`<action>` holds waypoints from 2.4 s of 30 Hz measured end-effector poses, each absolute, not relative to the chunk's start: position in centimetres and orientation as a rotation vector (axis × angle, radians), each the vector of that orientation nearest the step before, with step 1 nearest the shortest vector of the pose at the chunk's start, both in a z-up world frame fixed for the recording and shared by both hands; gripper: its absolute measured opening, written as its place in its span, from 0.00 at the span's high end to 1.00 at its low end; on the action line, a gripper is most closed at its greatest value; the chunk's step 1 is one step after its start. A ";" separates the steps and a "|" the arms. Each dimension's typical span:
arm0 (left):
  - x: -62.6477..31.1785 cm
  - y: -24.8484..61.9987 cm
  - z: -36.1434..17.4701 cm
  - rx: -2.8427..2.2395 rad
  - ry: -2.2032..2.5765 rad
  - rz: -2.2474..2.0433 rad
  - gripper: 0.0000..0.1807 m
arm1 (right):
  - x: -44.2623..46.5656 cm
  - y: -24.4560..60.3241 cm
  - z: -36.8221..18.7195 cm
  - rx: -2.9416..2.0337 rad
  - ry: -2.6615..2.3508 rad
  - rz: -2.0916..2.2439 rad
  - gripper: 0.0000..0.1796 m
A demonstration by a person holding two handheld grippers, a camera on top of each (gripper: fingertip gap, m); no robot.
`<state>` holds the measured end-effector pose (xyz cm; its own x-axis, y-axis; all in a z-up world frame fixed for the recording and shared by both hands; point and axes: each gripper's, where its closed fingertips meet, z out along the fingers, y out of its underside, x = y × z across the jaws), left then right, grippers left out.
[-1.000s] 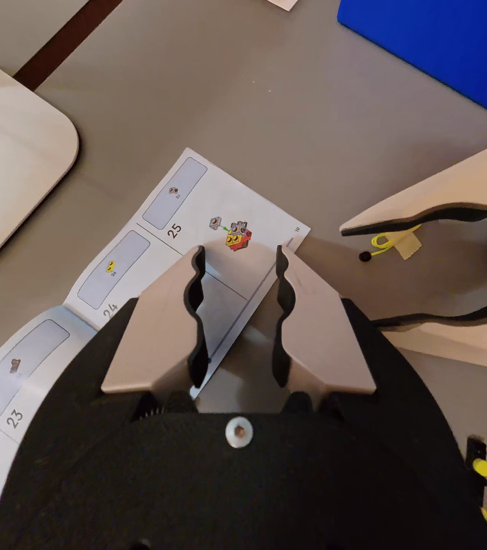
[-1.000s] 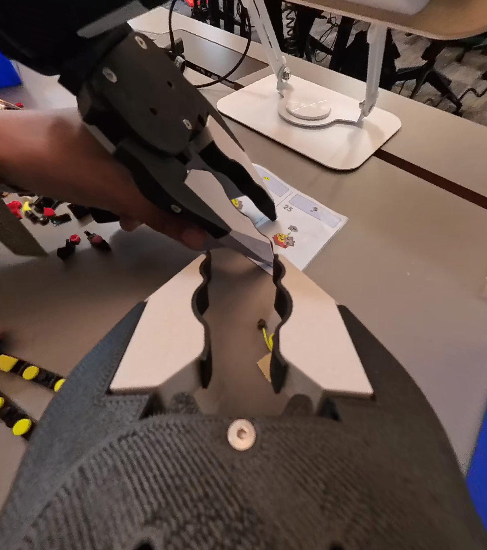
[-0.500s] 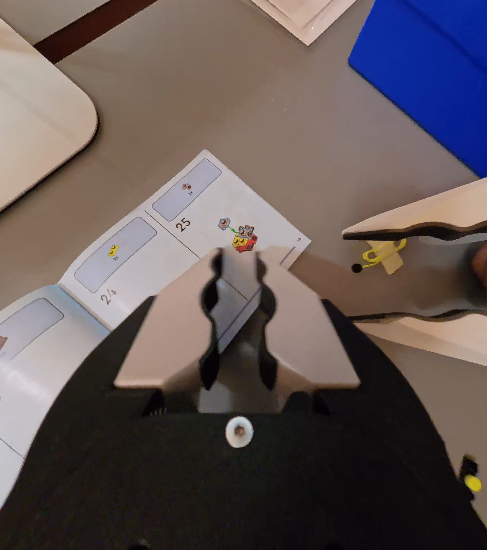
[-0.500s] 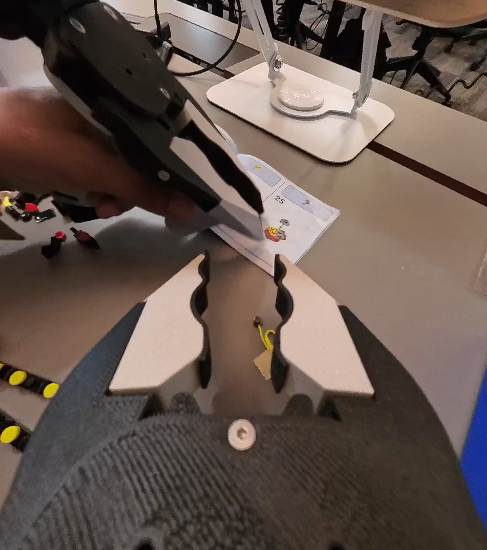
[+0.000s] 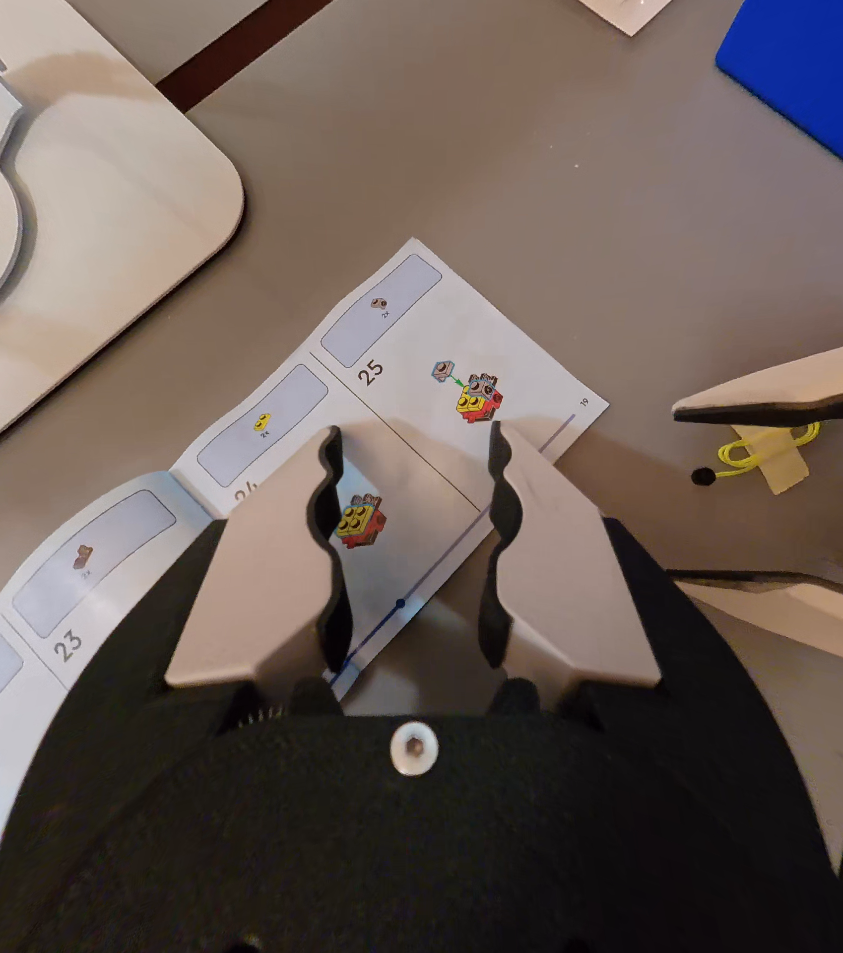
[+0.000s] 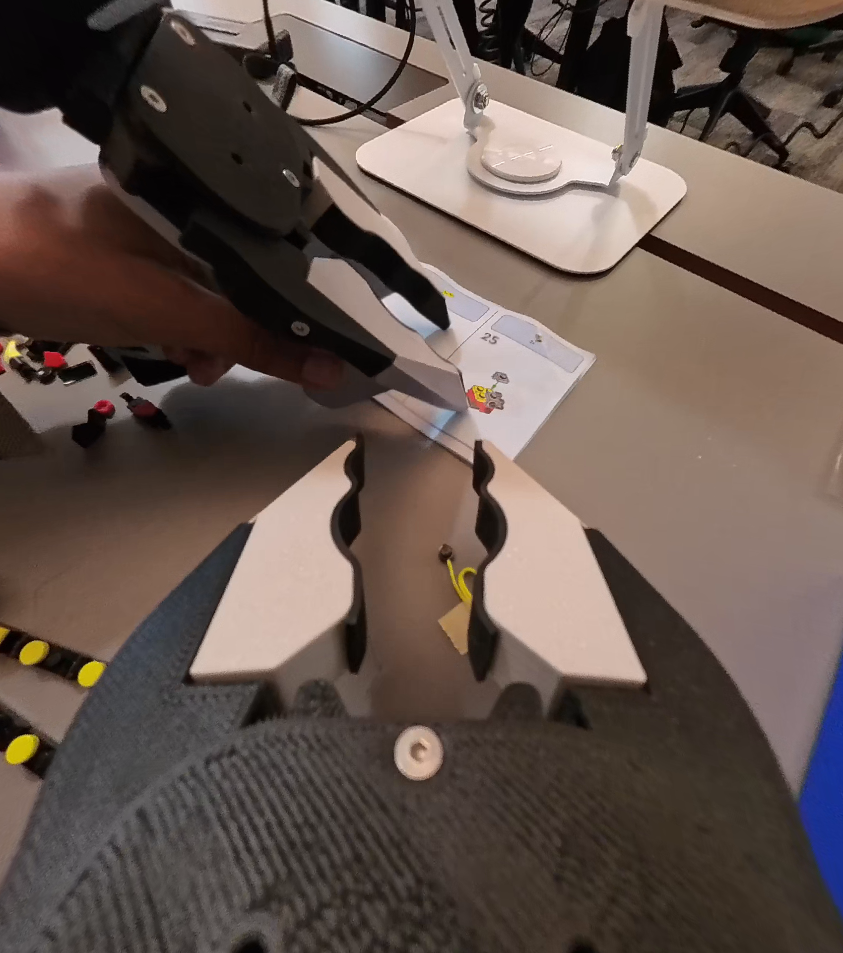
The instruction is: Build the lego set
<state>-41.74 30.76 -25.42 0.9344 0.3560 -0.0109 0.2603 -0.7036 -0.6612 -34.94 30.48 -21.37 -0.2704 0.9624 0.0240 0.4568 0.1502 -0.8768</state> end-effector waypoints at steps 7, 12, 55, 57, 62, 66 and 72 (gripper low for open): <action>-41.4 30.9 -25.4 -2.347 -0.432 0.206 0.94 | -35.0 30.6 -21.6 -1.366 -1.821 1.040 0.77; -41.5 31.0 -25.3 -2.334 -0.475 0.164 1.00 | -35.2 30.9 -21.7 -1.402 -1.809 1.039 0.76; -43.6 31.3 -25.4 -2.351 -0.569 0.210 0.99 | -35.4 31.8 -21.4 -1.460 -1.789 1.033 0.74; -43.6 31.2 -25.4 -2.336 -0.598 0.162 1.00 | -35.5 31.8 -21.4 -1.465 -1.792 1.021 0.74; -43.6 30.7 -24.8 -2.281 -0.641 0.095 1.00 | -35.7 32.1 -22.6 -1.549 -1.818 0.974 0.71; -43.6 30.3 -24.0 -2.237 -0.666 0.050 1.00 | -36.2 32.1 -23.0 -1.599 -1.819 0.984 0.70; -43.4 30.3 -22.1 -2.132 -0.712 -0.074 1.00 | -37.4 31.4 -22.5 -1.623 -1.807 1.076 0.69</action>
<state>-43.44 30.27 -22.09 0.8351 0.4628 0.2972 0.5139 -0.4639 -0.7216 -37.35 31.38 -22.52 -0.1813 0.9721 -0.1492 0.5945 -0.0125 -0.8040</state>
